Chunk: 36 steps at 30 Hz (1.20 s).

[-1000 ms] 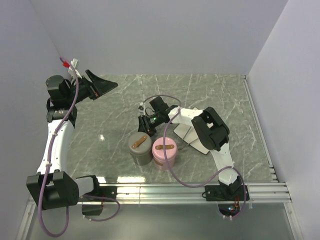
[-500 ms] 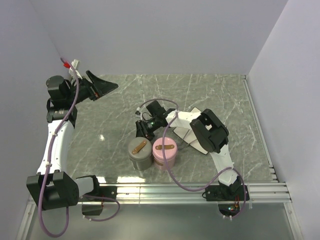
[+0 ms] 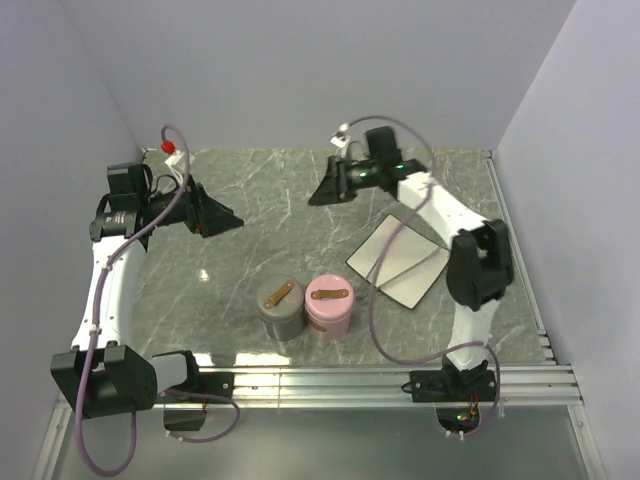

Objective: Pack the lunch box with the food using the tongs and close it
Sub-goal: Move the packing box to the center of the board, then adjust the packing box at the center of the board.

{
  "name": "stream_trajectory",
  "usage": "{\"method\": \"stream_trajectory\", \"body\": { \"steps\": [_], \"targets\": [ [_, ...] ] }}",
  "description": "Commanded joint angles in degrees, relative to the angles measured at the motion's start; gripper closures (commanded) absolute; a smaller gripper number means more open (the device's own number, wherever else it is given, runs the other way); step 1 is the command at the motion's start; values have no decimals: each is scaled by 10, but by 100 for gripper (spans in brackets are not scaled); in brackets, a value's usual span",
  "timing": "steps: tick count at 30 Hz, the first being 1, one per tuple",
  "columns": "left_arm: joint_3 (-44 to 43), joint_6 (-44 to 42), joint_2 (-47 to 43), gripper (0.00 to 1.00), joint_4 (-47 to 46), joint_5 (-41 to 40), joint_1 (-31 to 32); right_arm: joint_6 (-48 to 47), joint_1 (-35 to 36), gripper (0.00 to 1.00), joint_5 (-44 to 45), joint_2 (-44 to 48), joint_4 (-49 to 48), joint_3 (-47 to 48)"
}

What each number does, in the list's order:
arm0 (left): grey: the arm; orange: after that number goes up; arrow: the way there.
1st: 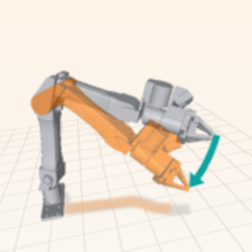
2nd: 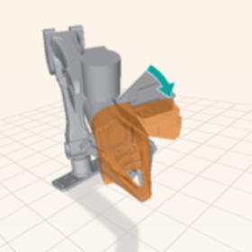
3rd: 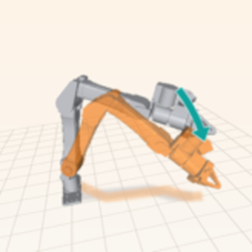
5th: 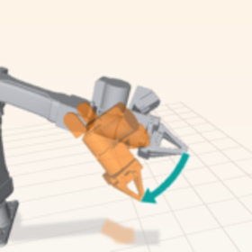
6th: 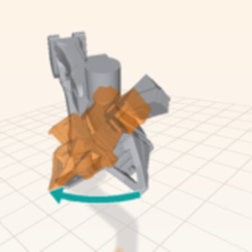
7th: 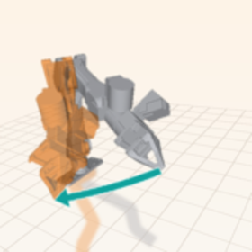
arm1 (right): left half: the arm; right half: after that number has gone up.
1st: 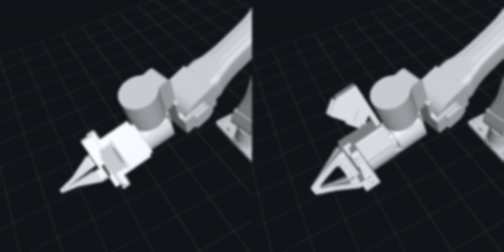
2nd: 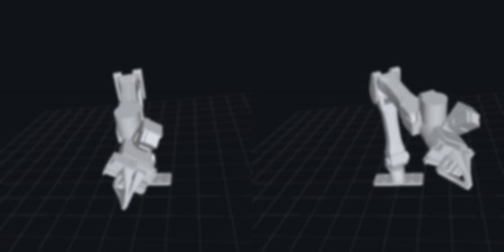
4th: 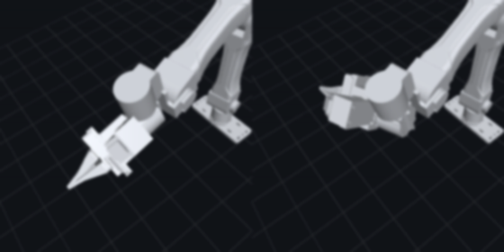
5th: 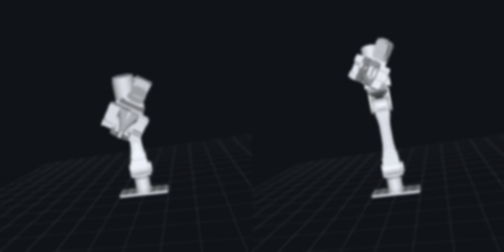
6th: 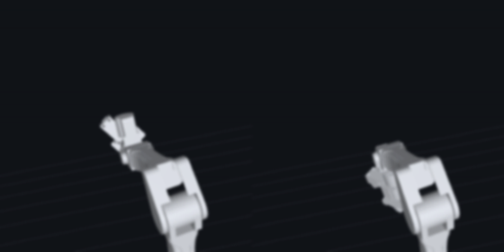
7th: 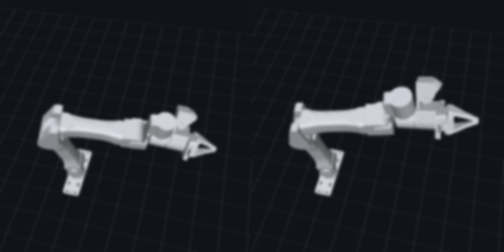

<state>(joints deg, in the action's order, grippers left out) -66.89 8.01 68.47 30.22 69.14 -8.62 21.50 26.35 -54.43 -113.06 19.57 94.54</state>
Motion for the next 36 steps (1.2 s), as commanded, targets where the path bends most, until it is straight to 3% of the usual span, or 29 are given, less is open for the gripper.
{"method": "stream_trajectory", "body": {
  "steps": [1,3,9,15,21,28,36],
  "targets": [
    [-31,-299,-7,19,194,-1,29,-73,-23,54,-30,105,66,-22],
    [-3,-341,-29,26,212,-62,67,-138,-27,53,-35,157,121,-61],
    [101,-381,-140,31,122,-208,178,-226,-25,51,0,292,182,-184],
    [174,-425,-229,34,71,-236,235,-332,-15,46,143,437,196,-295],
    [197,-459,-230,31,78,-225,257,-435,4,42,194,587,103,-390],
    [222,-466,-243,29,18,-203,280,-436,125,41,198,610,-3,-436],
    [207,-498,-214,29,70,-166,332,-450,218,37,206,543,-38,-422]
  ]
}}
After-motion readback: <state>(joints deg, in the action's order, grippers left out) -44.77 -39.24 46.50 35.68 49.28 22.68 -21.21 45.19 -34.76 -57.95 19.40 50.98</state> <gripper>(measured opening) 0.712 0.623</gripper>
